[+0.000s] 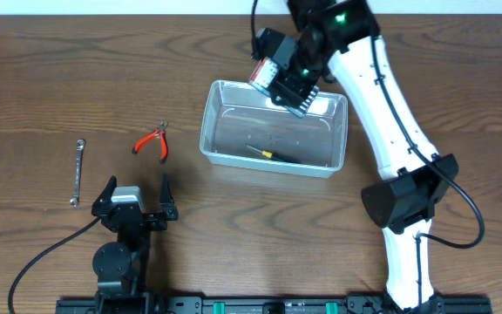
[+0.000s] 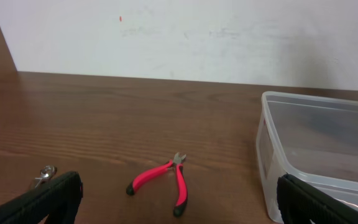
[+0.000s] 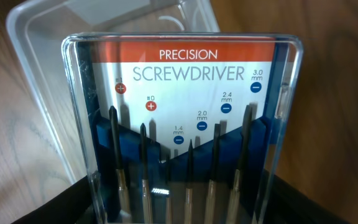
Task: Pack container
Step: 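Lift the screwdriver set case and carry it left toward the container, then lower the set case into the container and open the right gripper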
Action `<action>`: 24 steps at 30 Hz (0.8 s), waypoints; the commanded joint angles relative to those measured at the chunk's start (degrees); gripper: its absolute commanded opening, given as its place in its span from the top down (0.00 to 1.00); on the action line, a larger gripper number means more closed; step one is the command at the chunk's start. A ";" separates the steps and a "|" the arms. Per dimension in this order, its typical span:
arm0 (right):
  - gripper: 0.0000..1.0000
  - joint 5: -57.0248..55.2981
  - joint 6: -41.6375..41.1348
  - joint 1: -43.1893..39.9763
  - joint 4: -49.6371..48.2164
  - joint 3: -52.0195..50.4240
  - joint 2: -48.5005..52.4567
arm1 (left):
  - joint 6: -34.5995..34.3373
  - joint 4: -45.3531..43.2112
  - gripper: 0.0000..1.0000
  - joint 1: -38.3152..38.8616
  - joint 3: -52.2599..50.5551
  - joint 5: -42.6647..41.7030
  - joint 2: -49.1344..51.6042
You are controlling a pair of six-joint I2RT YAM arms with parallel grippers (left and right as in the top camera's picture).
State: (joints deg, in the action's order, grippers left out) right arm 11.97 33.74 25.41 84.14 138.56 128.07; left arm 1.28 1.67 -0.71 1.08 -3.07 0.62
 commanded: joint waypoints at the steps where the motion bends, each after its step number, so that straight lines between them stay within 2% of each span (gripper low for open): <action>1: 0.99 0.48 1.07 0.20 -1.84 -4.33 -1.07 | -0.33 2.16 0.02 -0.20 -0.85 -0.37 -0.28; 7: 0.99 0.42 1.05 0.20 -5.31 -11.93 -1.07 | -0.33 2.16 0.02 -0.20 -0.85 -0.37 -0.28; 24: 0.95 2.01 0.96 0.17 -12.33 -22.97 -1.05 | -0.33 2.16 0.02 -0.20 -0.85 -0.37 -0.28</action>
State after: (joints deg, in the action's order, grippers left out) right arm 12.43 33.95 25.43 72.29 116.81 128.07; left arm 1.28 1.67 -0.71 1.08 -3.07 0.64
